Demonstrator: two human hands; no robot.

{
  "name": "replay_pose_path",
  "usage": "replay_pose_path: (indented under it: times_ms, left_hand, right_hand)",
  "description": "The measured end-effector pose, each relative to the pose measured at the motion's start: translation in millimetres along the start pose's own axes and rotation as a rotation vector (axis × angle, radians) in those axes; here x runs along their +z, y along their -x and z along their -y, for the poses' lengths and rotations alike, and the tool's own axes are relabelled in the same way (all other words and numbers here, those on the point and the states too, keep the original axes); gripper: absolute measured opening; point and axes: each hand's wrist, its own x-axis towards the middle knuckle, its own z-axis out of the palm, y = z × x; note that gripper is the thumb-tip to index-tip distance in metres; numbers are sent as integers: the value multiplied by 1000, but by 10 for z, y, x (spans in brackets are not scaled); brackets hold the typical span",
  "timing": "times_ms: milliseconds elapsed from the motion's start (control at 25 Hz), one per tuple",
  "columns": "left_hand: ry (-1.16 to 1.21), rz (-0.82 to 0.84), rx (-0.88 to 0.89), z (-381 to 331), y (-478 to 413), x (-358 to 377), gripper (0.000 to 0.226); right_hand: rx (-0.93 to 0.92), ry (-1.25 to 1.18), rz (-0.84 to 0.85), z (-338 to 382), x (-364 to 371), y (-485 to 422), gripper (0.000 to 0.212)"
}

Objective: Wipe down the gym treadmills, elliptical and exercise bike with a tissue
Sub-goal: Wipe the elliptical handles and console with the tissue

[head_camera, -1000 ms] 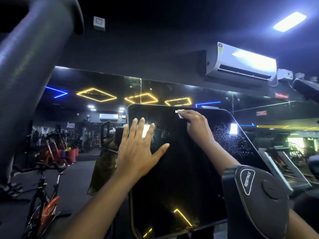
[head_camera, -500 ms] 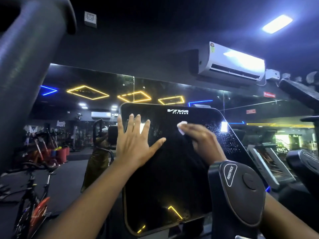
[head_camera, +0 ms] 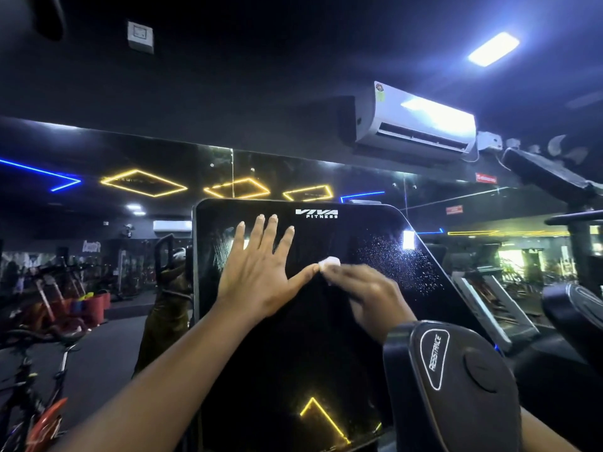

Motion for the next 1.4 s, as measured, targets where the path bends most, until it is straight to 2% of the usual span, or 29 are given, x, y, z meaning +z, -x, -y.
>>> replay_pose_path:
  times_ms: [80, 120, 200, 280, 360, 440, 560, 640, 720, 840, 880, 1000, 1040, 1160, 1280, 1400]
  left_hand:
    - [15, -8, 3, -4, 13, 1, 107]
    - [17, -12, 5, -5, 14, 5, 107]
    - [14, -13, 11, -4, 9, 8, 108]
    - [9, -12, 13, -5, 15, 2, 107]
    - [6, -7, 14, -9, 29, -13, 107]
    - [2, -5, 14, -6, 33, -17, 107]
    - [-5, -1, 14, -7, 27, -5, 104]
    - [-7, 12, 10, -7, 28, -4, 96]
    - [-20, 31, 7, -4, 27, -9, 84]
    - [-42, 37, 9, 0, 30, -21, 81]
    - [-49, 37, 12, 2, 26, -15, 82]
    - [-66, 9, 14, 0, 17, 10, 93]
    - [-65, 2, 15, 2, 16, 13, 97]
    - [-46, 9, 18, -3, 14, 20, 103]
    - [-47, 8, 17, 6, 7, 23, 106]
    - [-63, 22, 13, 2, 17, 11, 97]
  right_hand:
    - [-146, -45, 92, 8, -157, 94, 33]
    - [-151, -44, 109, -39, -191, 50, 34]
    - [8, -8, 1, -173, -152, -193, 40]
    - [254, 10, -97, -385, -45, -555, 35]
    - [433, 26, -75, -508, 78, -803, 34]
    - [425, 45, -56, -426, 167, -841, 41]
    - [172, 51, -58, -40, 177, -517, 42]
    - [83, -17, -15, 118, 92, -285, 41]
    - [116, -49, -59, 40, -1, -309, 36]
    - [314, -12, -216, -193, 23, -641, 25]
    - [332, -7, -189, -204, 73, -748, 26]
    - [236, -19, 49, -178, 259, -877, 49]
    - [238, -22, 77, -219, 264, -891, 52]
    - [377, 27, 48, -526, 138, -893, 51]
    - [516, 178, 94, -863, -64, -781, 50]
    - [615, 278, 101, -1004, -196, -697, 56]
